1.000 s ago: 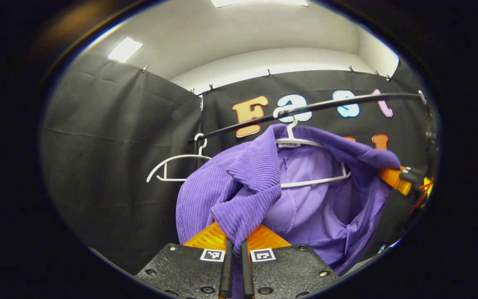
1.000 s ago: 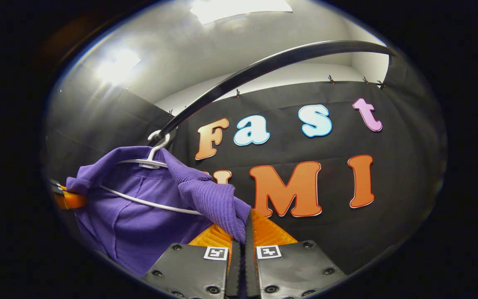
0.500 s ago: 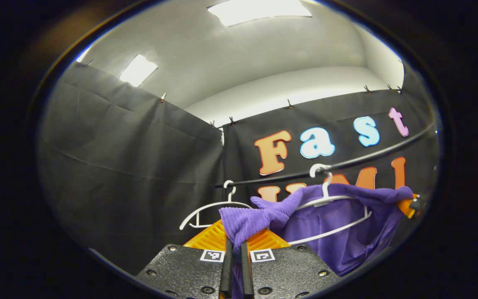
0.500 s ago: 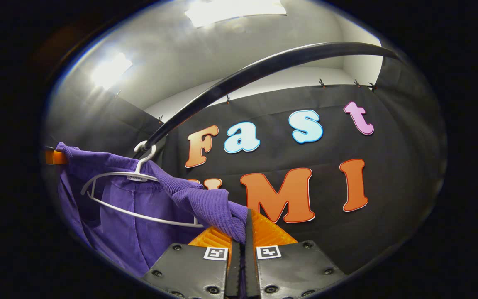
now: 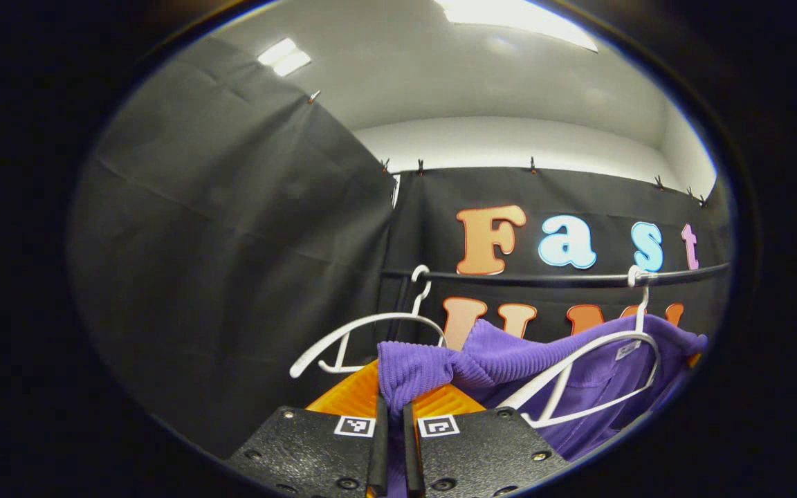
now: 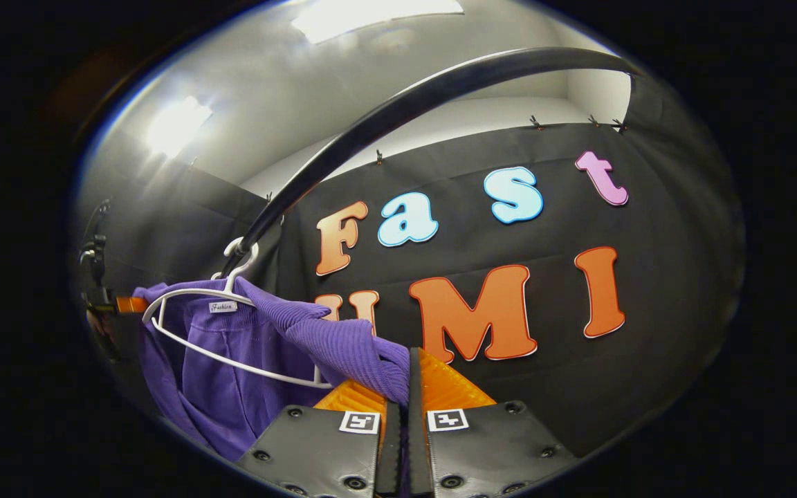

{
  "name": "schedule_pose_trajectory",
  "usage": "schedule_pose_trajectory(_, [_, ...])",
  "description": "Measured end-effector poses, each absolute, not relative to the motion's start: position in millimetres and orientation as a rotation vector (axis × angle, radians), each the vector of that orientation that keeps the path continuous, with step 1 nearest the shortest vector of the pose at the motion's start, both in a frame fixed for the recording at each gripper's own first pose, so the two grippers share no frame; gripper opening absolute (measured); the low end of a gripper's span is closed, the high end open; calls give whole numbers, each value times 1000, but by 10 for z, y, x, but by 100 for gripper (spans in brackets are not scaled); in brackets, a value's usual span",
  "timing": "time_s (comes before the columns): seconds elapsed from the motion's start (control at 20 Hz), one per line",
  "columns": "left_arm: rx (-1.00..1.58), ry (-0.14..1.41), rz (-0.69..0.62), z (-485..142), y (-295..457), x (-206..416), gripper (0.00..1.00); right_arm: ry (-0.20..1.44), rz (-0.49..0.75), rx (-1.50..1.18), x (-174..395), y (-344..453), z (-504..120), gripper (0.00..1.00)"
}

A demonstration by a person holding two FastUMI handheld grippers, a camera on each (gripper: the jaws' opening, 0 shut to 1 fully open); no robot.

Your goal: Grasp the clothes on the hanger with both hands and then place them into the laundry hamper below.

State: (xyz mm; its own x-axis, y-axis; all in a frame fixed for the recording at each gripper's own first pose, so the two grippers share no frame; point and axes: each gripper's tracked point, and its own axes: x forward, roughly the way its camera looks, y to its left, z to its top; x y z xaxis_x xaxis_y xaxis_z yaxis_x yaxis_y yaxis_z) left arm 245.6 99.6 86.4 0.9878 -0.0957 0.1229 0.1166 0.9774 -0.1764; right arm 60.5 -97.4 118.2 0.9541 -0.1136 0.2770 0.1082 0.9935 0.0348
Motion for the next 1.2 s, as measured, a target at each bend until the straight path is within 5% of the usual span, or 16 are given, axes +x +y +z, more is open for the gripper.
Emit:
schedule_pose_trajectory(0.3, [-203, -21, -102, 129, 878, 2526, 10, -308, -143, -41, 625, -931, 1326, 12])
schedule_pose_trajectory(0.7, [-103, 0, -142, 2, 665, 2296, 10, -289, -274, -57, 975, -1394, 1351, 12])
schedule_pose_trajectory(1.2, [0, 106, -147, -546, 495, 2058, 10, -111, -336, -108, 1096, -1771, 492, 12])
